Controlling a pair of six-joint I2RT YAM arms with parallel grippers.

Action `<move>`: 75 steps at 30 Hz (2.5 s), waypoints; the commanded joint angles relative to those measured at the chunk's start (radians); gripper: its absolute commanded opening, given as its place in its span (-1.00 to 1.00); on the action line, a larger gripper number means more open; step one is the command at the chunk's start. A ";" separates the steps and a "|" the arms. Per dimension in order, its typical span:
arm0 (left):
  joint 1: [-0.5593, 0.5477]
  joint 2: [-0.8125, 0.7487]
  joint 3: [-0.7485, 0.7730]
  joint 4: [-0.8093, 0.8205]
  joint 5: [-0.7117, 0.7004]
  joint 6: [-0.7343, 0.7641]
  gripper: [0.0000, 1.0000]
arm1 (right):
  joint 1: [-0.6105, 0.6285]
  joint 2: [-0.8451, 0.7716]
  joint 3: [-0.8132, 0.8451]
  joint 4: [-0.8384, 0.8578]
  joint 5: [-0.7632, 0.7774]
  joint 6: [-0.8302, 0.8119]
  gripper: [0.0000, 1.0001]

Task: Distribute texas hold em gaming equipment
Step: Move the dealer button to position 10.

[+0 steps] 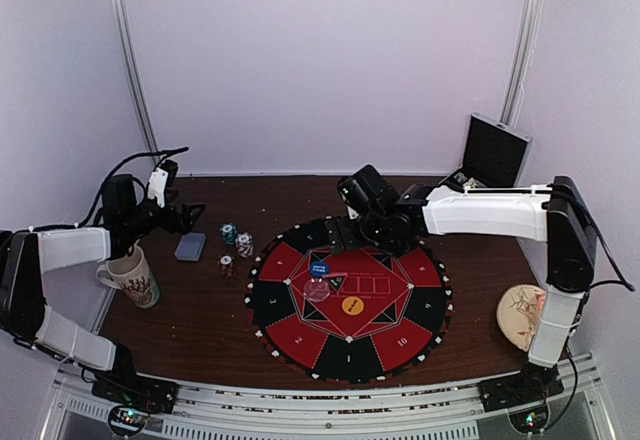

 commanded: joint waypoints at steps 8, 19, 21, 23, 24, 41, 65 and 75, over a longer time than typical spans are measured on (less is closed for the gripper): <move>-0.005 -0.034 -0.041 0.138 -0.036 0.000 0.96 | 0.123 0.169 0.107 -0.037 -0.088 -0.070 1.00; -0.005 -0.048 -0.068 0.176 -0.077 0.009 0.96 | 0.245 0.128 -0.042 0.038 -0.189 -0.070 0.99; -0.007 -0.051 -0.070 0.179 -0.087 0.011 0.96 | 0.249 0.133 -0.063 0.054 -0.217 -0.061 0.98; -0.006 -0.056 -0.073 0.181 -0.096 0.014 0.96 | 0.249 0.141 -0.082 0.066 -0.224 -0.053 0.98; -0.005 -0.059 -0.075 0.184 -0.101 0.015 0.96 | 0.250 0.146 -0.089 0.067 -0.219 -0.050 0.98; -0.005 -0.053 -0.080 0.196 -0.110 0.016 0.96 | 0.108 0.202 -0.124 0.122 -0.193 -0.039 1.00; -0.005 -0.026 -0.071 0.196 -0.116 0.018 0.96 | 0.148 0.338 0.026 0.060 -0.129 -0.080 0.76; -0.005 -0.013 -0.063 0.191 -0.114 0.015 0.96 | 0.169 0.338 0.032 0.059 -0.108 -0.086 0.44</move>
